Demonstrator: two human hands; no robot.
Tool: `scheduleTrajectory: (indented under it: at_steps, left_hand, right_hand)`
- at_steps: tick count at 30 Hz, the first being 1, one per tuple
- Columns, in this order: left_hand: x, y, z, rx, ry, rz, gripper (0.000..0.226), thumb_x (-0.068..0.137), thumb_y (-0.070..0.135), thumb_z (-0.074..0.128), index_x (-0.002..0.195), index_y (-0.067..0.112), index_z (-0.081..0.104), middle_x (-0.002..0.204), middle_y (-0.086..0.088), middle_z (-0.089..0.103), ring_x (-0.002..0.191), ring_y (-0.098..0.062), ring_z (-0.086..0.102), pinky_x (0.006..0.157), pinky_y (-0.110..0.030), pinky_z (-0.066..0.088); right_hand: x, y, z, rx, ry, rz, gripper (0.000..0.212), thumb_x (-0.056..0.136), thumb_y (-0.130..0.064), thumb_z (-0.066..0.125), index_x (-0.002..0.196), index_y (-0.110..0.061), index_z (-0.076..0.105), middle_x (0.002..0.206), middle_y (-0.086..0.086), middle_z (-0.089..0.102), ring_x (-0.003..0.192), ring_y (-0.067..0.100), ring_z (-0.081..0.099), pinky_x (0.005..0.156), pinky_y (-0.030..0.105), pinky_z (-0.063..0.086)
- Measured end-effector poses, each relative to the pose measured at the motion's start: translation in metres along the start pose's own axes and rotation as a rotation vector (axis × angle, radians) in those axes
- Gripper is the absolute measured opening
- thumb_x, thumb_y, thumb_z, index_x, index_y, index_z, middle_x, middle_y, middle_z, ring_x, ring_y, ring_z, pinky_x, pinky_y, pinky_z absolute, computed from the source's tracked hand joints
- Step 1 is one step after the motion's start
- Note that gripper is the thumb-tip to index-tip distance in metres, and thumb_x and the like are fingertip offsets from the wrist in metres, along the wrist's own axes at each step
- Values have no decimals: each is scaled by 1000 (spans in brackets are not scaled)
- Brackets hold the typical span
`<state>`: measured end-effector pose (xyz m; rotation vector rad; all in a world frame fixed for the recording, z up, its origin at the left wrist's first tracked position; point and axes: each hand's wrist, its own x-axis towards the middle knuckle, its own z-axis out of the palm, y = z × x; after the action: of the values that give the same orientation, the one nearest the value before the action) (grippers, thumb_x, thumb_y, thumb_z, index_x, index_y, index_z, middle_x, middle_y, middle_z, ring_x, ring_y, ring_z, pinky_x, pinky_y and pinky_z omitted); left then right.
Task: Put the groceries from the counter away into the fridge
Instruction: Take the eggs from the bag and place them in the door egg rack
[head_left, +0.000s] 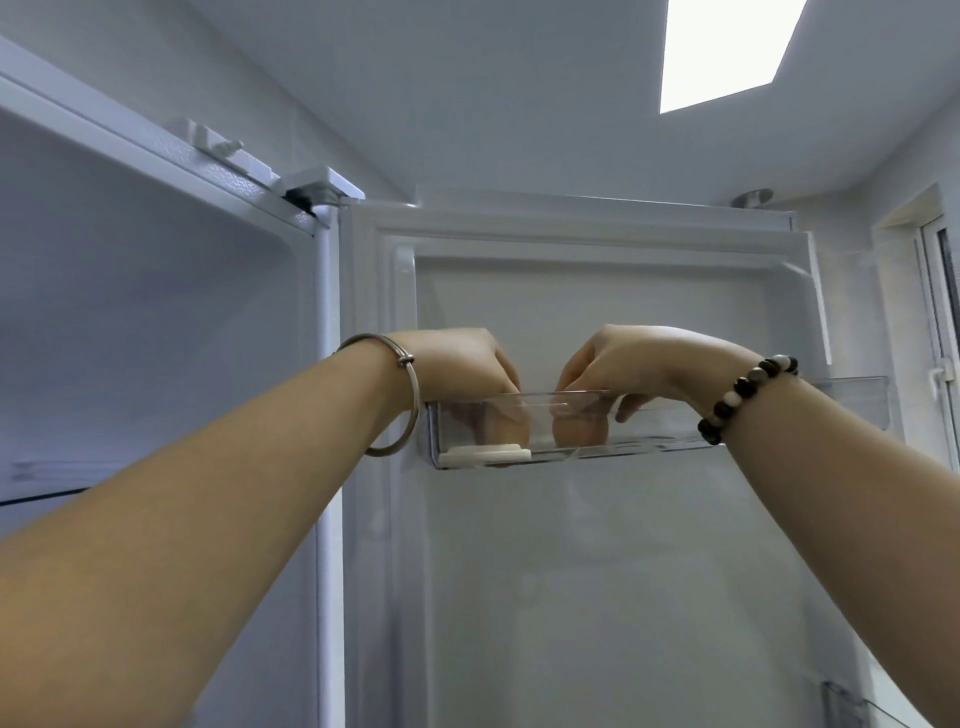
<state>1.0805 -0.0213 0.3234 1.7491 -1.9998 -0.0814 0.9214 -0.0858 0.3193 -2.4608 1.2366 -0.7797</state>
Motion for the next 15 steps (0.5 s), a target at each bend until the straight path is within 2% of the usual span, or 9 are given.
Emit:
scheduleTrajectory:
  at_steps: [4,6,8,11,13,15]
  left_hand:
    - [-2,2,0,-8,19,3,16,83,18,69,97,11,73,91,-6,69,87,-19,65,84,-32,56]
    - [-3,2,0,-11,30,5,15,83,18,69,96,12,73,91,-5,70,89,-20,66,83,-31,57]
    - [-3,2,1,-21,42,5,14,83,17,69,95,12,73,91,-6,70,92,-21,67,83,-32,57]
    - [-3,3,2,-18,55,-1,14,84,16,67,96,11,73,93,-7,70,93,-23,67,83,-33,57]
    - [-2,2,2,-17,67,-4,14,83,15,67,94,10,74,93,-9,71,93,-24,68,84,-36,57]
    - [-2,2,3,-12,75,-6,13,83,15,68,93,9,74,93,-10,71,93,-25,68,85,-37,57]
  right_hand:
    - [-1,3,1,67,48,-74,6,77,-13,73,83,-16,74,75,0,68,69,12,63,70,27,58]
    - [-1,3,1,86,81,-94,9,76,-12,74,84,-16,74,74,-1,68,63,8,62,62,20,57]
    - [-2,3,0,50,107,-101,7,75,-19,76,82,-21,75,75,-3,69,60,3,60,51,12,49]
    - [0,5,-1,23,129,-75,8,74,-26,76,81,-22,76,71,-6,69,54,1,57,43,7,41]
    - [2,6,-2,55,102,-30,14,73,-26,78,83,-16,76,68,-4,68,57,5,60,49,10,48]
    - [4,5,-2,83,41,10,21,73,-26,79,87,-11,74,69,0,68,63,12,64,59,19,56]
